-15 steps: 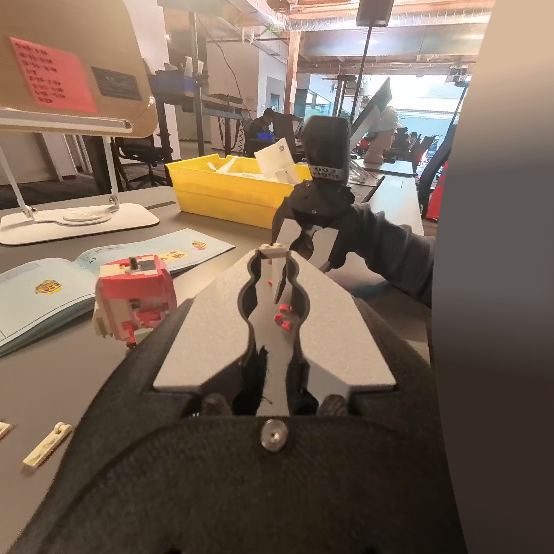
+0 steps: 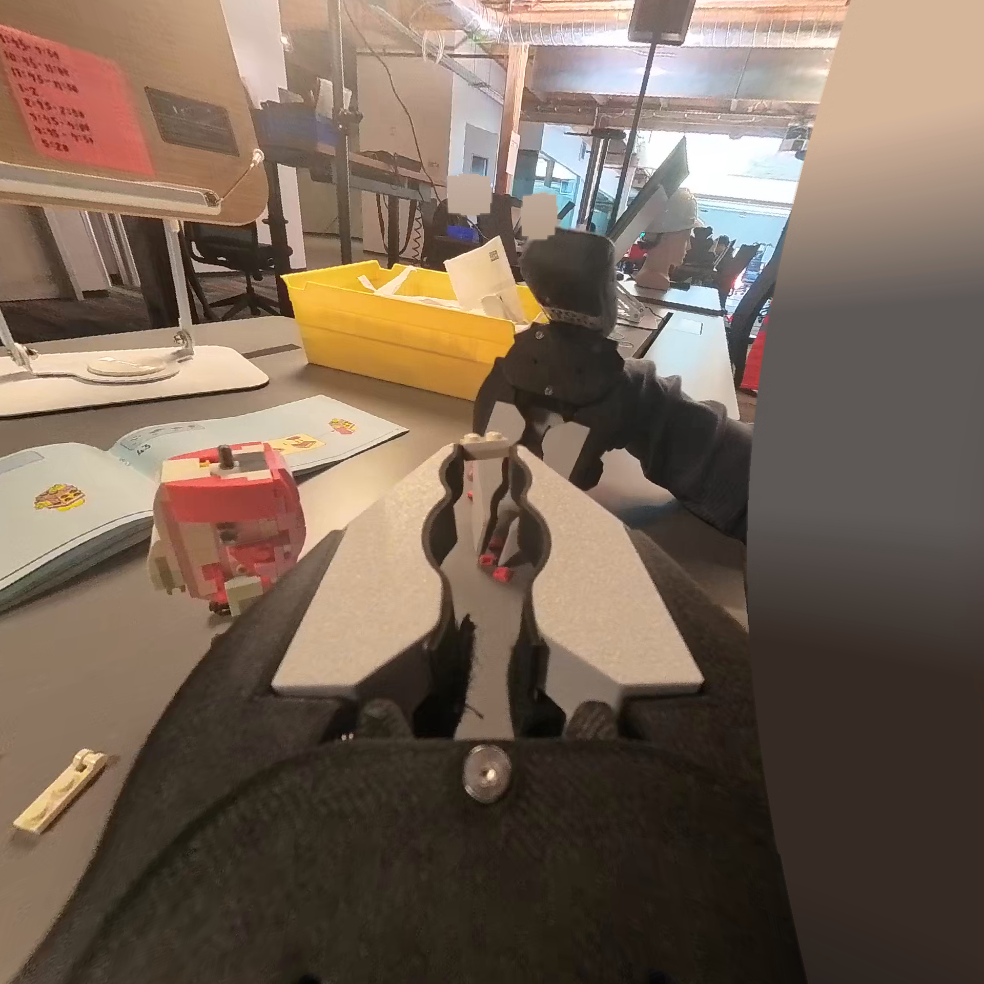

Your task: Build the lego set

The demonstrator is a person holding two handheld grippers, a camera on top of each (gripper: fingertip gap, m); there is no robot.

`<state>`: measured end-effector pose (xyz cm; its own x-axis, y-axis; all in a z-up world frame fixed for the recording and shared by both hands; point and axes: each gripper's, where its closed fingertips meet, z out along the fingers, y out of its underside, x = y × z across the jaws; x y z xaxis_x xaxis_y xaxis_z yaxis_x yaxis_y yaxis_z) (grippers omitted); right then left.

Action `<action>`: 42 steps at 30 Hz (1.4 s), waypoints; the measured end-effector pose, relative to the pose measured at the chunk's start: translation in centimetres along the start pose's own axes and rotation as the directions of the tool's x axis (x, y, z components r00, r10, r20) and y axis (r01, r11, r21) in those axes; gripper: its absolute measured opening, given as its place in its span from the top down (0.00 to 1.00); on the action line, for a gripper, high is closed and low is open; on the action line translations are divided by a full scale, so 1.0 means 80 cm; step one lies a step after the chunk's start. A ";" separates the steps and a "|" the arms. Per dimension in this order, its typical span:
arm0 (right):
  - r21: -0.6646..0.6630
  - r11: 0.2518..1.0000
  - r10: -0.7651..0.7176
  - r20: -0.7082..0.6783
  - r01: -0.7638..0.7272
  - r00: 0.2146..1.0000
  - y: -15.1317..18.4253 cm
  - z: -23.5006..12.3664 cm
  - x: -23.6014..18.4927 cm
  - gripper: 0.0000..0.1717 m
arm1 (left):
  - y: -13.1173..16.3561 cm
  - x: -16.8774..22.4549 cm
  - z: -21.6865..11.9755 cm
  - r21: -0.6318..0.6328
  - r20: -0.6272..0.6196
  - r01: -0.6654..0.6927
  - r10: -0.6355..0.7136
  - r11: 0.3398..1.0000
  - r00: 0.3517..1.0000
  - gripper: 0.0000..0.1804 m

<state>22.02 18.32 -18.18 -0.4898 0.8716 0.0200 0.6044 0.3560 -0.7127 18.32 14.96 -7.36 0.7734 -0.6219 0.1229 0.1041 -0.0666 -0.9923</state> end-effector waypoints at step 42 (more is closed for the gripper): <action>-0.584 0.636 -0.707 -0.178 0.505 0.684 0.106 -0.113 -0.035 0.87 | -0.004 0.017 -0.003 0.009 -0.091 0.051 -0.050 0.999 0.995 0.92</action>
<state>34.19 21.96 -17.90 -0.6505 0.4049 0.6425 0.5038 0.8632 -0.0339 19.20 13.97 -6.85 0.7070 -0.6863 0.1709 0.1496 -0.0911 -0.9845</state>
